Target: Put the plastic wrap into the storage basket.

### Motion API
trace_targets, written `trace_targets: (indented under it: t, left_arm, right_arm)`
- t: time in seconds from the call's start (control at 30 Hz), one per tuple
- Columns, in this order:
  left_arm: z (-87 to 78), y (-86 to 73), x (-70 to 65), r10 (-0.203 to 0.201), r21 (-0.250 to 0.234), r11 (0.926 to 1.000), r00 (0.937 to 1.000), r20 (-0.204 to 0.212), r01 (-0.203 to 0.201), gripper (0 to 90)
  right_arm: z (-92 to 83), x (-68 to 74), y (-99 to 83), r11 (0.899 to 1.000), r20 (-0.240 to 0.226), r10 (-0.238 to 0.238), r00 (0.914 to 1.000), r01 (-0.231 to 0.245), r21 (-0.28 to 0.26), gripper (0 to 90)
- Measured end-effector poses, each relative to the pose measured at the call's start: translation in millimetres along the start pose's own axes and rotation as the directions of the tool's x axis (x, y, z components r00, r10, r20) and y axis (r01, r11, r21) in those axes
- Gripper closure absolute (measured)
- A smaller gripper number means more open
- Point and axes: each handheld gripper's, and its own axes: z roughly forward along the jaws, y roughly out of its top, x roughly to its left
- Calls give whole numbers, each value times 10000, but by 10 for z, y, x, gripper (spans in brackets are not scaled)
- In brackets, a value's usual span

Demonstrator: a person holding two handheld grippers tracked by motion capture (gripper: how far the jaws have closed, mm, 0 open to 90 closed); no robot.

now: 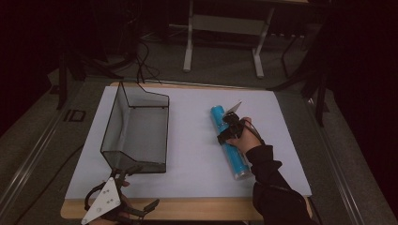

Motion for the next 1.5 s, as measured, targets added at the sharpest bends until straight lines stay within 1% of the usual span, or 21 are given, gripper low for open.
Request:
trace_targets:
  t: [0.1, 0.13, 0.2, 0.27, 0.3, 0.33, 0.37, 0.43, 0.5, 0.67, 0.7, 0.8, 0.87, 0.9, 1.0, 1.1, 1.13, 1.23, 1.33, 1.4, 1.5]
  left_arm:
    - [-1, 1, 3, -3, -36, 10000, 10000, -13, 3, 5]
    - [0, 0, 3, -19, -22, 10000, 10000, -16, 19, 6]
    - [4, -2, 1, 2, 42, 10000, 10000, -57, -2, 6]
    - [7, -3, -1, 13, 87, 10000, 10000, -80, -12, 5]
    - [7, -4, -1, 48, 125, 9999, 9999, -91, -47, 5]
    - [7, -5, 0, 46, 125, 9999, 10000, -87, -45, 5]
    - [7, -5, 1, 38, 110, 9999, 10000, -86, -37, 5]
    - [10, -5, 5, 23, 93, 10000, 10000, -91, -22, 5]
    - [9, -6, 5, 26, 102, 9999, 9999, -108, -25, 5]
    - [11, -4, 9, 29, 106, 9999, 9999, -132, -27, 5]
    - [11, -5, 9, 34, 108, 9999, 9999, -145, -32, 5]
    - [12, -5, 6, 76, 140, 9999, 9999, -141, -74, 6]
    - [11, -5, 4, 72, 130, 9999, 9999, -125, -70, 5]
    - [12, -5, 3, 73, 121, 9999, 9999, -127, -71, 5]
    - [15, -5, 7, 68, 129, 9999, 9999, -126, -67, 6]
    - [19, -5, 7, 65, 135, 9999, 9999, -122, -63, 5]
    - [20, -5, 7, 74, 135, 9999, 9999, -124, -72, 5]
    - [24, -6, 6, 66, 128, 9999, 9999, -119, -65, 5]
    - [28, -8, 7, 59, 137, 9999, 9999, -131, -57, 5]
    - [28, -9, 9, 71, 99, 9999, 9996, -264, -68, 6]
    - [21, -12, 25, -63, 26, 10000, 9995, -296, 64, 6]
  right_arm:
    - [51, 26, 11, 9997, 93, 41, 9999, -43, 237, 215]
    - [64, 31, 19, 9995, 4, 85, 10000, -85, 306, 230]
    - [92, 50, 36, 9980, -15, -87, 10000, 88, 622, 268]
    - [99, 66, 48, 9973, 36, -81, 10000, 78, 725, 273]
    - [101, 89, 59, 9966, 206, -85, 9998, 68, 826, 276]
    - [94, 109, 72, 9963, 333, 144, 9993, -171, 840, 286]
    - [90, 109, 72, 9963, 338, 205, 9992, -232, 831, 289]
    - [80, 94, 70, 9972, 214, 465, 9987, -477, 581, 297]
    - [68, 87, 71, 9976, 56, 603, 9982, -605, 332, 303]
    - [0, 98, 97, 9979, -307, 646, 9974, -648, -34, 308]
    - [-24, 101, 102, 9978, -391, 655, 9971, -656, -29, 310]
    - [-109, 87, 106, 9958, -616, 752, 9953, -783, -483, 310]
    - [-175, 68, 110, 9929, -793, 910, 9927, -966, -699, 311]
    - [-208, 67, 110, 9911, -789, 930, 9925, -999, -884, 311]
    - [-310, 85, 118, 9906, -737, 810, 9940, -885, -1046, 312]
    - [-404, 111, 130, 9883, -873, 775, 9932, -881, -1244, 313]
    - [-434, 125, 132, 9859, -815, 753, 9938, -864, -1430, 313]
    - [-517, 166, 157, 9846, -787, 665, 9947, -782, -1563, 314]
    - [-597, 204, 186, 9813, -928, 665, 9935, -820, -1739, 314]
    - [-645, 224, 212, 9791, -1049, 637, 9924, -825, -1860, 314]
    - [-710, 264, 256, 9752, -1211, 665, 9904, -902, -2022, 314]
